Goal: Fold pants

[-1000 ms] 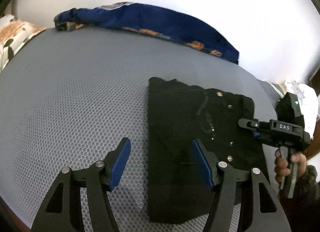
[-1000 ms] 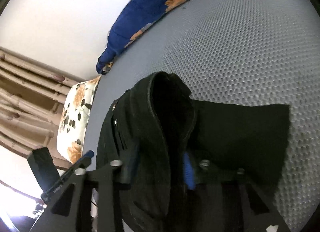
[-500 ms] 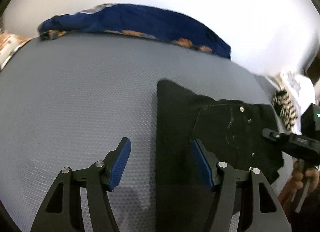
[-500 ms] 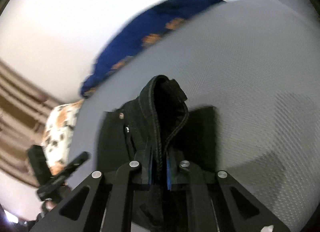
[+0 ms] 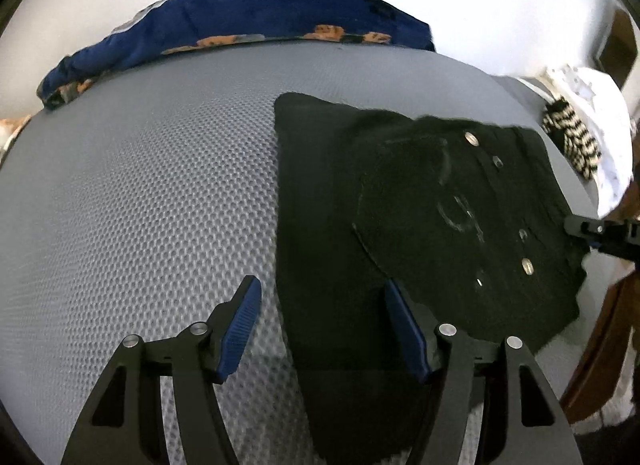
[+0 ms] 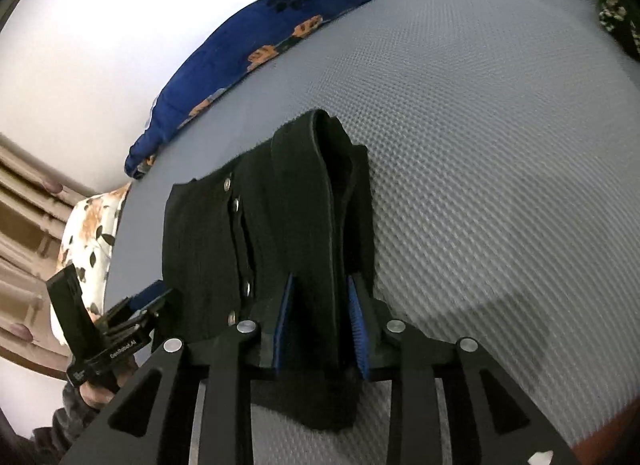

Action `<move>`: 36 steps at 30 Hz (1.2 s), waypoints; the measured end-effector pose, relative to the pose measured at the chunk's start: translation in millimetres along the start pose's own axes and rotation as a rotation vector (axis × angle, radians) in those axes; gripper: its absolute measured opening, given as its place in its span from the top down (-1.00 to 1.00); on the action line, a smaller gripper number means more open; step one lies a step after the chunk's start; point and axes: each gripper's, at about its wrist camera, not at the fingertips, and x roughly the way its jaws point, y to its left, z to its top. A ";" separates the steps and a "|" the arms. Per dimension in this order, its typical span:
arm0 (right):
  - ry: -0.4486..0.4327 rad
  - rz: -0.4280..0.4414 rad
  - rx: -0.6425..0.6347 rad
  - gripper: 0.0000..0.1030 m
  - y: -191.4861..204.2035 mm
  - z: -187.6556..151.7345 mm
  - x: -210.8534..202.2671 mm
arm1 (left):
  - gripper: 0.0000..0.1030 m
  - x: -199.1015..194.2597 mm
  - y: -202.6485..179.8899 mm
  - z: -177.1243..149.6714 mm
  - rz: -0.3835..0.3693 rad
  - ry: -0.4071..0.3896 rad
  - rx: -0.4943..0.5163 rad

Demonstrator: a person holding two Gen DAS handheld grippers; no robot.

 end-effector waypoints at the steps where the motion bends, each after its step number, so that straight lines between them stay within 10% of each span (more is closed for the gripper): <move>1: 0.004 -0.005 -0.002 0.50 0.7 -3.8 -3.3 | -0.27 -2.7 -2.2 -2.4 -0.006 0.001 0.009; 15: 0.032 -0.063 -0.020 0.77 -1.4 -24.9 -2.9 | -0.27 -8.5 -6.6 -20.1 -0.011 0.025 0.020; 36: 0.023 -0.126 -0.021 0.34 0.2 -14.7 -0.4 | -0.30 -22.2 -15.0 -18.9 0.111 0.007 0.030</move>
